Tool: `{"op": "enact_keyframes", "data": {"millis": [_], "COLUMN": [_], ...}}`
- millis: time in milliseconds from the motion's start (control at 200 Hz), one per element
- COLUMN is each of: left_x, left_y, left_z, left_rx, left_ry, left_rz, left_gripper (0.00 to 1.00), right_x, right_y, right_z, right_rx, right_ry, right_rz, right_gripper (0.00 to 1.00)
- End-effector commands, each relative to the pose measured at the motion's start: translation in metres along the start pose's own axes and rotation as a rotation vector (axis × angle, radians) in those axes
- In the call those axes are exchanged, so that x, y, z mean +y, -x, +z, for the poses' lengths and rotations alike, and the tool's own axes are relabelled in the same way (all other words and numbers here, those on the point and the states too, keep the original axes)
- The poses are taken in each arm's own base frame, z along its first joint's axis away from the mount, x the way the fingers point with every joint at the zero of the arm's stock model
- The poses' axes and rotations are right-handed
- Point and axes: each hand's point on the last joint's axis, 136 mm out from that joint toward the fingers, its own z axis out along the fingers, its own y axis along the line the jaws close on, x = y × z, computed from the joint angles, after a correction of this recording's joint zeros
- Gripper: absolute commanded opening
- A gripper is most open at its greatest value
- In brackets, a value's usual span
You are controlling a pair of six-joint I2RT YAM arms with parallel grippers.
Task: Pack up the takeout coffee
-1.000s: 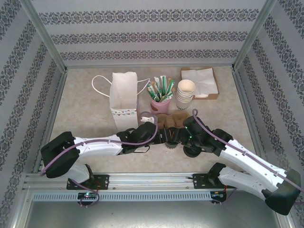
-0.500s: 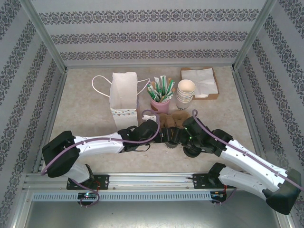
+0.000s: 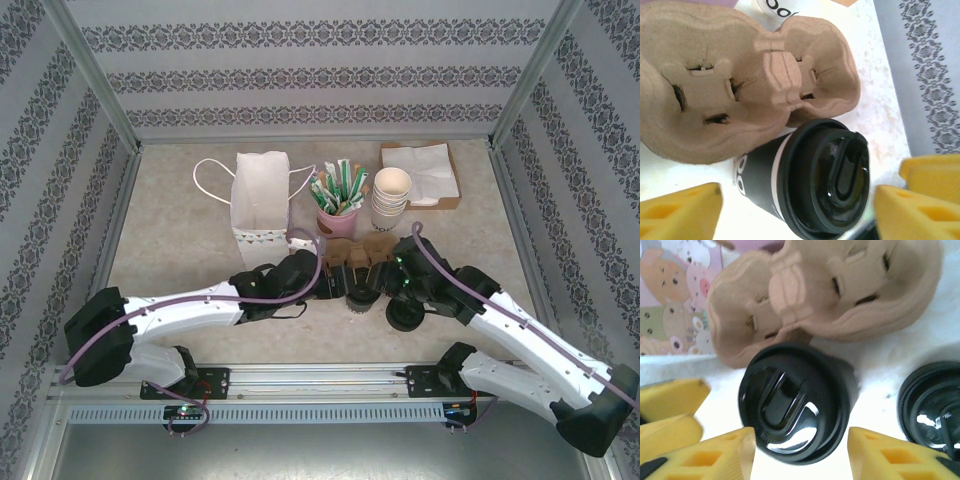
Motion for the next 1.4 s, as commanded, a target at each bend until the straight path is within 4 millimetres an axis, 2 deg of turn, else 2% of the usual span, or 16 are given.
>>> {"op": "enact_keyframes", "data": {"millis": [0, 145, 230, 530, 709, 1099, 1394], "left_x": [0.002, 0.006, 0.010, 0.011, 0.016, 0.030, 0.031], "left_y": [-0.008, -0.023, -0.027, -0.030, -0.027, -0.011, -0.008], "left_z": [-0.005, -0.003, -0.002, 0.008, 0.012, 0.012, 0.011], "left_rx": [0.040, 0.096, 0.101, 0.102, 0.077, 0.028, 0.023], "left_ry": [-0.025, -0.029, -0.029, -0.039, -0.020, 0.029, 0.027], "left_rz": [-0.054, -0.101, -0.113, -0.127, -0.129, -0.100, -0.087], "left_gripper": [0.65, 0.59, 0.58, 0.58, 0.58, 0.59, 0.64], "right_x": [-0.022, -0.031, -0.028, -0.028, -0.034, -0.028, -0.008], "right_y": [0.005, 0.007, 0.007, -0.007, -0.022, -0.044, -0.054], "right_z": [0.004, 0.013, 0.018, 0.025, 0.029, 0.027, 0.030], "right_rx": [-0.011, 0.011, 0.024, 0.063, 0.082, 0.087, 0.075], "right_ry": [-0.031, -0.015, 0.008, 0.030, 0.016, 0.009, 0.074], "right_rz": [0.020, 0.027, 0.019, -0.001, 0.006, 0.002, 0.000], "right_gripper": [0.45, 0.41, 0.40, 0.39, 0.39, 0.41, 0.46]}}
